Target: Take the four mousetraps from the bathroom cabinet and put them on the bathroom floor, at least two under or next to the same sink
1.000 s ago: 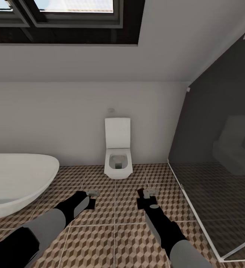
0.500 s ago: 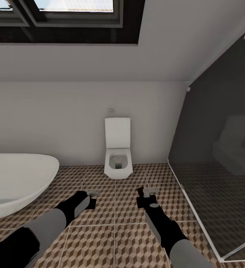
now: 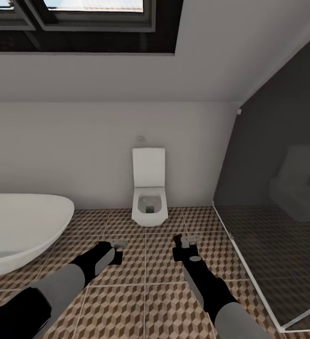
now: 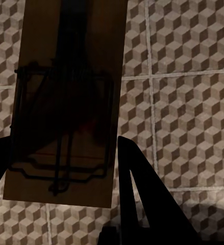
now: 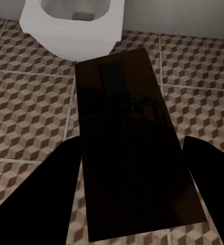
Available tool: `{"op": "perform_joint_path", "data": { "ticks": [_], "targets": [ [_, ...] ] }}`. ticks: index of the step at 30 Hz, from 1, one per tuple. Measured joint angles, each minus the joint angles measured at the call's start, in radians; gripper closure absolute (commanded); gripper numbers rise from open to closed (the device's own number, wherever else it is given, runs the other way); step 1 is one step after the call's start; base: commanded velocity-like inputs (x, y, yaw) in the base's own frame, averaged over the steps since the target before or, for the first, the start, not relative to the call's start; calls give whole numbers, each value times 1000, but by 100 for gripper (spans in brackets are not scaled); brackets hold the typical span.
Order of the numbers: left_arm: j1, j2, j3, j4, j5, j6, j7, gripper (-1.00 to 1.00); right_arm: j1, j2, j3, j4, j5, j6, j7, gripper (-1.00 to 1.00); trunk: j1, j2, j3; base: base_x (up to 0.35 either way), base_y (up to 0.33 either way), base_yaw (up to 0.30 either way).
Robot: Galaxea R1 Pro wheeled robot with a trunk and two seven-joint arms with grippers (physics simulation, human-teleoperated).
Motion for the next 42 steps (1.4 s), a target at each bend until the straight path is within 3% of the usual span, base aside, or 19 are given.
{"op": "perform_joint_path", "data": {
  "ticks": [24, 35, 42],
  "targets": [
    [0, -2, 0, 0, 0, 0, 0, 100, 0, 0, 1, -7, 0, 2, 0, 100, 92, -168, -112, 0, 0, 0],
    [0, -5, -1, -10, -1, -2, -1, 100, 0, 0, 2, -7, 0, 0, 0, 100, 92, -169, -127, 2, 0, 0],
    [0, -5, -1, -10, -1, -3, -1, 100, 0, 1, 2, -7, 0, 0, -1, 100, 92, -169, -127, 220, 0, 0]
  ]
}}
